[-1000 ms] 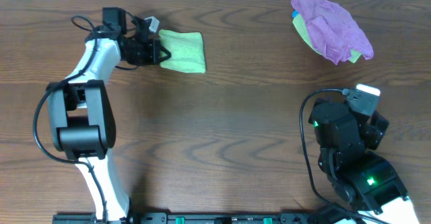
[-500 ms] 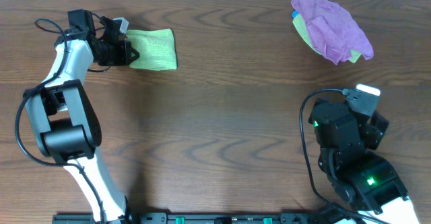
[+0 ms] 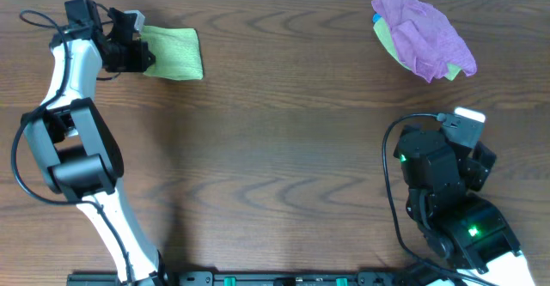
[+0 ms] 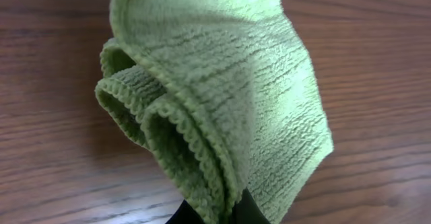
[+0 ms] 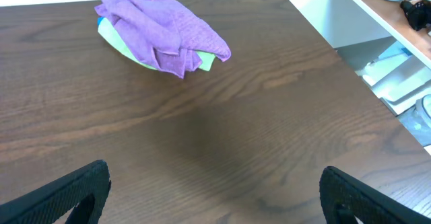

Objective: Fold the cloth
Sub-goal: 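Drag the green square up and left with the left gripper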

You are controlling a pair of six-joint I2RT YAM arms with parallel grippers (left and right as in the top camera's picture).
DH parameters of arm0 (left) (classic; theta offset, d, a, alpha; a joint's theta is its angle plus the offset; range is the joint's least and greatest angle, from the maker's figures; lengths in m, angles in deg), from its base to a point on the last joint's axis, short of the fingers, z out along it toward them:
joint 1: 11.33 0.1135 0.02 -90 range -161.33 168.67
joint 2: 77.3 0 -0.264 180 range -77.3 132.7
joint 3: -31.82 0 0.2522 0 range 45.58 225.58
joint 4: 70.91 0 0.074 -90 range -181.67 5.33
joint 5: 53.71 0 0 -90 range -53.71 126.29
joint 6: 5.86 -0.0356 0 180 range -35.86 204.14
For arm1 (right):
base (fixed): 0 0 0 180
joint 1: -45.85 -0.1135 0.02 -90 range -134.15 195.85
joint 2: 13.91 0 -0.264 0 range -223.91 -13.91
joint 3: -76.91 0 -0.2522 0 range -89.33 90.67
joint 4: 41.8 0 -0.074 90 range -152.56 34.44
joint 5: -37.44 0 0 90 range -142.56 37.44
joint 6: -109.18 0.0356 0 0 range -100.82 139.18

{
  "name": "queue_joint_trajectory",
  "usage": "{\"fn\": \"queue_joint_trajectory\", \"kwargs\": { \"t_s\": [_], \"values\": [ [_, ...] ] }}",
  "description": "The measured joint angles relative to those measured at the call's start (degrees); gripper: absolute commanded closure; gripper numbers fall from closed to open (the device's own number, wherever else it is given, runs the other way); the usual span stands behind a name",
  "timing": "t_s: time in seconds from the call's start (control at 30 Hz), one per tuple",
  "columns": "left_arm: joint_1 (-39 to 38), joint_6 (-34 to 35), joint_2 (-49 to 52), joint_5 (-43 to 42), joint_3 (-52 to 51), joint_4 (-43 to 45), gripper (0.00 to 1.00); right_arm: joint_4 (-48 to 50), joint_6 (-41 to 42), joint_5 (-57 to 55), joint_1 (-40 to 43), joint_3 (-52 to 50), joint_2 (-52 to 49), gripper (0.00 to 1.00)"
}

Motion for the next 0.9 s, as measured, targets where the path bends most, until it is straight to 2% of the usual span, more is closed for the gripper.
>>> {"fn": "queue_joint_trajectory", "kwargs": {
  "t_s": [0.3,0.53,0.9],
  "values": [
    [0.42,-1.49,8.85,1.7,10.25,-4.81,0.94,0.0,0.0,0.0,0.0,0.0,0.0,0.01],
    [0.42,-1.86,10.47,1.92,15.8,-4.7,0.94,0.0,0.0,0.0,0.0,0.0,0.0,0.01],
    [0.57,-1.7,12.87,2.1,16.44,-4.76,0.94,0.0,0.0,0.0,0.0,0.0,0.0,0.01]
  ]
}}
